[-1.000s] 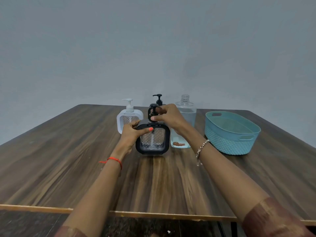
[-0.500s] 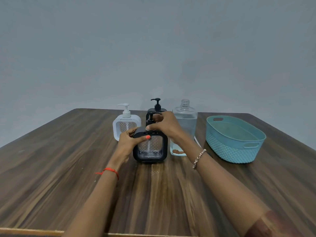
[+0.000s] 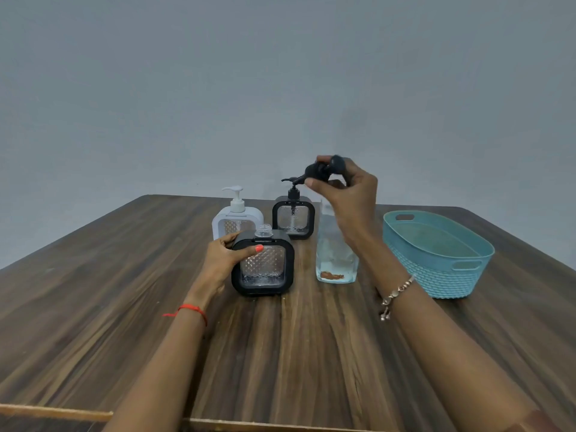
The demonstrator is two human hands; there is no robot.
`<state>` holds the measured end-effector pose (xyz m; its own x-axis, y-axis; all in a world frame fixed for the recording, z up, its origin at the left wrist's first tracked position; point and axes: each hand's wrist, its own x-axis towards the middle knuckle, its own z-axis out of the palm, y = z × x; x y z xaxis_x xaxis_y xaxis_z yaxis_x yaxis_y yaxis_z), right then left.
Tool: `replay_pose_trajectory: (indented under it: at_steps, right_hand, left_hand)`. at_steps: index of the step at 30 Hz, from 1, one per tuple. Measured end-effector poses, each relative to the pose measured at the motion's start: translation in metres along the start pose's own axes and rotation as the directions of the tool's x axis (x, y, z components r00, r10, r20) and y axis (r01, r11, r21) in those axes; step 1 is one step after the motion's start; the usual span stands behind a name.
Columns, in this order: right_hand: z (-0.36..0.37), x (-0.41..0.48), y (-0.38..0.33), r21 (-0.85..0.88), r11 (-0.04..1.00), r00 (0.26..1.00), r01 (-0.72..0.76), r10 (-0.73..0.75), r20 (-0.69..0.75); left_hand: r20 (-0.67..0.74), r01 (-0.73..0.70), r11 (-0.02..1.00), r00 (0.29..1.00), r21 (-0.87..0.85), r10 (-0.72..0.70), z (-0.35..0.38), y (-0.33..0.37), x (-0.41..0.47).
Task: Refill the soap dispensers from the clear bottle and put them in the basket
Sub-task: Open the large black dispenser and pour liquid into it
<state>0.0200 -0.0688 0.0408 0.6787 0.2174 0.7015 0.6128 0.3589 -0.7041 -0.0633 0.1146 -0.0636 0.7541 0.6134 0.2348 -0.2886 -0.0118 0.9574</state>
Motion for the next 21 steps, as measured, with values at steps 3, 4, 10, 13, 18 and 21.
replay_pose_trajectory:
  at_steps: [3,4,10,13,18,21]
  right_hand:
    - [-0.004,-0.017,0.022,-0.300,0.936,0.975,0.183,-0.133,0.180]
    - [-0.005,-0.025,0.035,-0.371,0.888,0.949,0.274,-0.187,0.254]
    - [-0.016,-0.069,0.100,-0.570,0.626,0.752,0.532,-0.040,0.658]
    - [-0.015,-0.080,0.109,-0.612,0.516,0.697,0.600,0.038,0.716]
    - [-0.017,-0.085,0.113,-0.603,0.483,0.653,0.635,0.080,0.753]
    - [-0.020,-0.081,0.112,-0.606,0.533,0.656,0.591,0.120,0.745]
  left_hand:
    - [-0.037,-0.004,1.000,0.999,-0.014,0.003,-0.006,0.003,-0.002]
    - [-0.045,-0.008,1.000,0.999,-0.016,0.007,-0.008,0.004,-0.003]
    - [-0.069,-0.019,1.000,0.997,-0.018,0.017,-0.011,0.006,-0.008]
    - [-0.076,-0.026,1.000,0.997,-0.015,0.025,-0.011,0.007,-0.008]
    - [-0.073,-0.032,0.999,0.997,-0.019,0.031,-0.011,0.007,-0.008]
    - [-0.072,-0.033,0.999,0.997,-0.019,0.032,-0.011,0.007,-0.005]
